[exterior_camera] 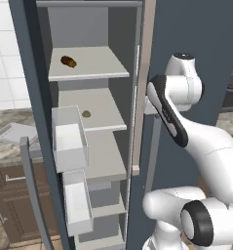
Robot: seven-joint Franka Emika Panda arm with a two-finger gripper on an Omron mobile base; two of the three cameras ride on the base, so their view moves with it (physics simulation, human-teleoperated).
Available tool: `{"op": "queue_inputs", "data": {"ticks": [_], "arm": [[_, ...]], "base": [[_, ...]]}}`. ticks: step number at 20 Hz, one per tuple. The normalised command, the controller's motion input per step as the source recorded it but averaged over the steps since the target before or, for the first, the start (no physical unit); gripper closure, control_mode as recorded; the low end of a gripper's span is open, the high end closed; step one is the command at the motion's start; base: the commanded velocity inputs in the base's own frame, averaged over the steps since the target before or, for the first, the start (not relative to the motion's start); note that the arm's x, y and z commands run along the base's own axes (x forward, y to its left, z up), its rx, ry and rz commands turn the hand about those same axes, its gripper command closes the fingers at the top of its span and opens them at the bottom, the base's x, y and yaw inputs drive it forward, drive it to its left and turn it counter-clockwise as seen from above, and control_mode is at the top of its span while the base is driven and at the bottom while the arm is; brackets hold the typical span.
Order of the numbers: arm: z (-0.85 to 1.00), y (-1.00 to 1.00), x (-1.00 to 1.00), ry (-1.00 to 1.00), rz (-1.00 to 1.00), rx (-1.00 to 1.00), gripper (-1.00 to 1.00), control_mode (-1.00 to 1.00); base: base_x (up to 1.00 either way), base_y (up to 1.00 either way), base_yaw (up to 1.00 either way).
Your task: Take the sweet potato and garlic out of the freezer and place them in the tupperware container on the counter. Then put the tupperware containing the vegetables back in the freezer.
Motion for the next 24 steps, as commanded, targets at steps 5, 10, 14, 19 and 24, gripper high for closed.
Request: {"op": "queue_inputs", "data": {"ticks": [5, 10, 14, 19, 24], "arm": [[0.13, 0.08, -0.36, 0.0, 0.06, 0.0, -1.0, -1.0], [0.68, 0.61, -0.78, -0.01, 0.23, 0.0, -1.0, -1.0], [0.75, 0.77, -0.43, -0.03, 0.26, 0.01, -1.0, -1.0], [0.26, 0.65, -0.01, -0.07, 0.19, 0.0, -1.0, -1.0], [0.0, 0.13, 0.0, 0.01, 0.02, -0.01, -1.0, -1.0]], "base": [[0.0, 0.0, 0.0], [0.0, 0.0, 0.0], [0.0, 0.0, 0.0], [0.0, 0.0, 0.0], [0.0, 0.0, 0.0]]}}
